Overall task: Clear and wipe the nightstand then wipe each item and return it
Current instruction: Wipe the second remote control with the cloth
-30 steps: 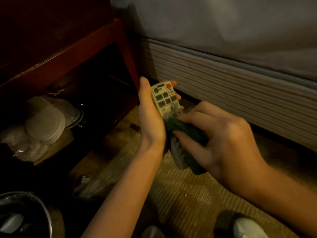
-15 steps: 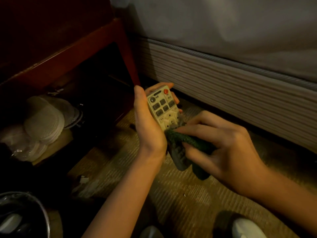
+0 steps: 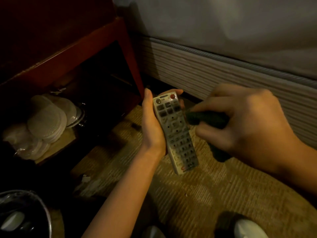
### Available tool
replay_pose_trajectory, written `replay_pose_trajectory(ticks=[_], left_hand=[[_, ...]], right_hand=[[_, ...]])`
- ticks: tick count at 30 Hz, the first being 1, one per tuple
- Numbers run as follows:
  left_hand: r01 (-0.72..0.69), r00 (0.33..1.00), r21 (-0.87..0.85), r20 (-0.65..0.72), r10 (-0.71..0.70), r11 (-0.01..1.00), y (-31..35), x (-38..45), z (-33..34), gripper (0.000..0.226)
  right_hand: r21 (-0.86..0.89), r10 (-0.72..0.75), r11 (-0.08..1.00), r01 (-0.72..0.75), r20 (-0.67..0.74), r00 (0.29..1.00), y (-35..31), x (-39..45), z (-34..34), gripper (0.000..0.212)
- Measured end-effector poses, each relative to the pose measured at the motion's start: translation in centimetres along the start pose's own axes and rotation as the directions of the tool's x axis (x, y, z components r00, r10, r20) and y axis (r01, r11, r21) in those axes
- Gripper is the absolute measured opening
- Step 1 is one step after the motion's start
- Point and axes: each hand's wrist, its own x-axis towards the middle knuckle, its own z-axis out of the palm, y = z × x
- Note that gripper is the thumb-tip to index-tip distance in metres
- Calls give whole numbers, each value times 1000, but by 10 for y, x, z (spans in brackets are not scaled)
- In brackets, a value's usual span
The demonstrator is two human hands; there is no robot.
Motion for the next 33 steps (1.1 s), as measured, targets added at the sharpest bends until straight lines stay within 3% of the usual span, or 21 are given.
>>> replay_pose_trajectory(ticks=[3,7,12,17,21,24,26,29,33], left_hand=[[36,999,-77,19,-35,996,0,-3,6,57],[-21,1000,-49,-24,20,999,1,0,6,60],[-5,1000,12,-23,6,1000,-4,-5,3,61],[-23,997,66,-78,28,998,-12,-8,-1,60],[15,997,29,-77,-13,999,-8,-8,-1,63],[71,997,-54,-1,-71,996,1,-5,1,64],[123,989,-129,93,-111,984,9,-5,4,64],[214,953,-217,261,-155,953,19,-5,6,66],[240,926,-226,345,-152,944,29,-3,6,66]], right_hand=[[184,-19,983,9,53,998,-10,-5,3,34],[241,-44,971,16,112,993,-14,-15,18,34],[129,-62,991,34,219,974,-9,-12,16,35],[121,118,978,-169,347,930,-11,-7,9,43],[-117,227,973,-200,313,922,-10,0,-13,20],[19,310,949,-315,127,942,-4,8,-32,4],[122,346,928,-351,58,936,8,9,-41,9],[144,397,903,-404,80,914,22,1,-40,2],[199,441,868,-455,113,891,26,-7,-28,5]])
